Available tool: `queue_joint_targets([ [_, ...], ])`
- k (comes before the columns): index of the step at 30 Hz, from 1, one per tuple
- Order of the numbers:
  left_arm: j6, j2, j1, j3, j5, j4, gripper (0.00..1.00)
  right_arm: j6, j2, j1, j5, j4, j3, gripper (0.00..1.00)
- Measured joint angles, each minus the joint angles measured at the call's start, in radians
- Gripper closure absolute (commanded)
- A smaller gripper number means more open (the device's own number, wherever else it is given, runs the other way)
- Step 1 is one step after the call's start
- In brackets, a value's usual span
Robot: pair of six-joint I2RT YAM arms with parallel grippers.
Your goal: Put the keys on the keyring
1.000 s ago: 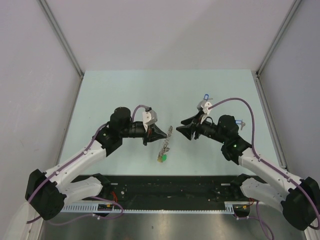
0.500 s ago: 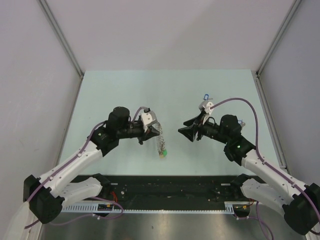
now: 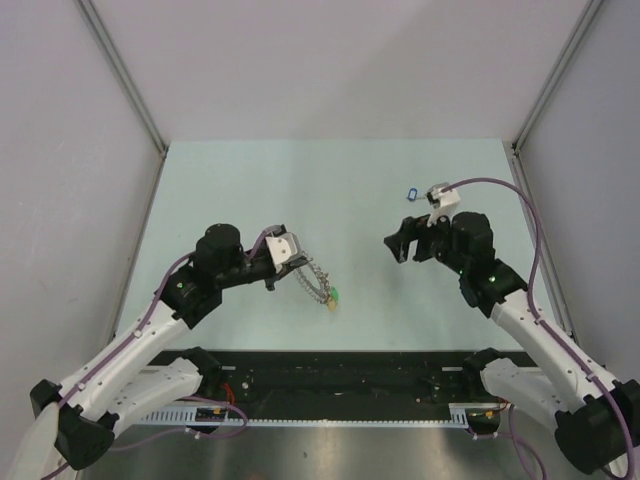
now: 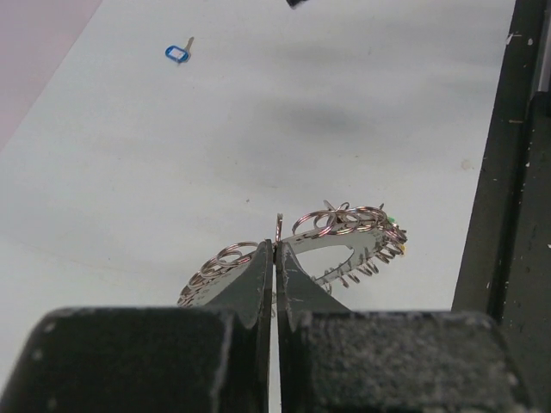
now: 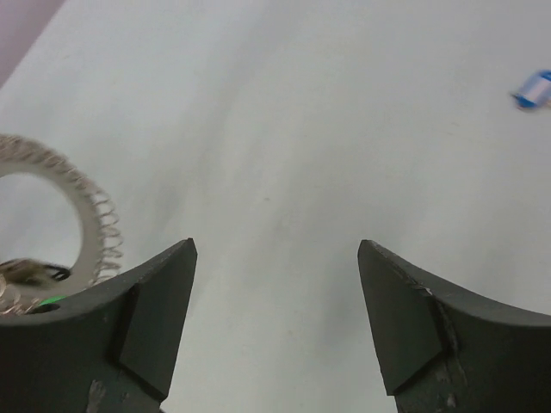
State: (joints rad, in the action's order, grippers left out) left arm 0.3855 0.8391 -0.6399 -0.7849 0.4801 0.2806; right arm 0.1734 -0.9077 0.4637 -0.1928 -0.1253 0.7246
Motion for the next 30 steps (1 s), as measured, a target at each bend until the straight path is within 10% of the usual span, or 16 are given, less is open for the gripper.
queue_joint_targets([
  [19, 0.007, -0.042, 0.0, 0.036, -0.09, -0.006, 0.99, 0.15, -0.409, -0.631, 0.315, -0.064, 0.055, 0.43],
  [30, 0.007, -0.069, 0.0, 0.037, -0.122, -0.024, 1.0, 0.06, -0.649, -0.711, 0.224, 0.029, 0.135, 0.69],
])
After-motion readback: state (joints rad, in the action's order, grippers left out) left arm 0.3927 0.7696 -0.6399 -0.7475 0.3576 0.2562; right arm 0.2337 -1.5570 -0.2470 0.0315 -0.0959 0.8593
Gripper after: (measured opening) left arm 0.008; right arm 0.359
